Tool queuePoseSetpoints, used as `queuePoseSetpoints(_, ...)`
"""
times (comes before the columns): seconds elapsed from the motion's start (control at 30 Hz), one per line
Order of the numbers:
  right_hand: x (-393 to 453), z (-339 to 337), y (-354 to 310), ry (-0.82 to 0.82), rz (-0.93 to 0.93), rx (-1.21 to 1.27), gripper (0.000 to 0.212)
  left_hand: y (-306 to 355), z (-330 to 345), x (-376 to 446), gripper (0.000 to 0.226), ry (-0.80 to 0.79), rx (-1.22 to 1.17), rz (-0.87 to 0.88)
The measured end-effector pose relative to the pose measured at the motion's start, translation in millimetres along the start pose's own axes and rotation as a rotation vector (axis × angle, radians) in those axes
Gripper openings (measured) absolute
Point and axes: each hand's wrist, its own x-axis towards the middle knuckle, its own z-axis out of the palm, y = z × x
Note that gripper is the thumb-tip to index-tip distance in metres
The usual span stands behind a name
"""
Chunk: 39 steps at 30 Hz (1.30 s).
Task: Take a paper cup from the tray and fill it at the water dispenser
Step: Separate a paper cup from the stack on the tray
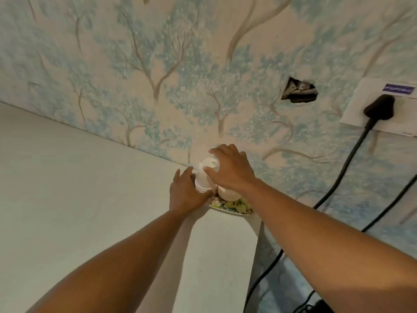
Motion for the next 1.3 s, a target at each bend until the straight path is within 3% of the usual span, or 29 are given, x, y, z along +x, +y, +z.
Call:
queuePoseSetpoints(0.17, 15.5, 13.2, -3.9, -0.157, 0.022, -0.117, 0.056, -5.9, 4.4, 3.7, 0.093, 0.014, -0.005, 0.026)
queuePoseSetpoints(0.3, 20.7, 16.4, -4.3, -0.127, 0.030, -0.169, 0.051, -8.5, 9.2, 5.7, 0.096, 0.022, -0.026, 0.025)
queuePoseSetpoints(0.7, 29.5, 19.5, -4.9, -0.105, 0.099, -0.015, 0.053, -14.6, 17.6, 9.4, 0.101, 0.049, -0.043, 0.014)
queuePoseSetpoints(1.3, 33.7, 13.9, 0.0, -0.107, 0.078, 0.042, 0.053, -8.2, 6.8, 0.1, 0.091, 0.090, -0.140, -0.014)
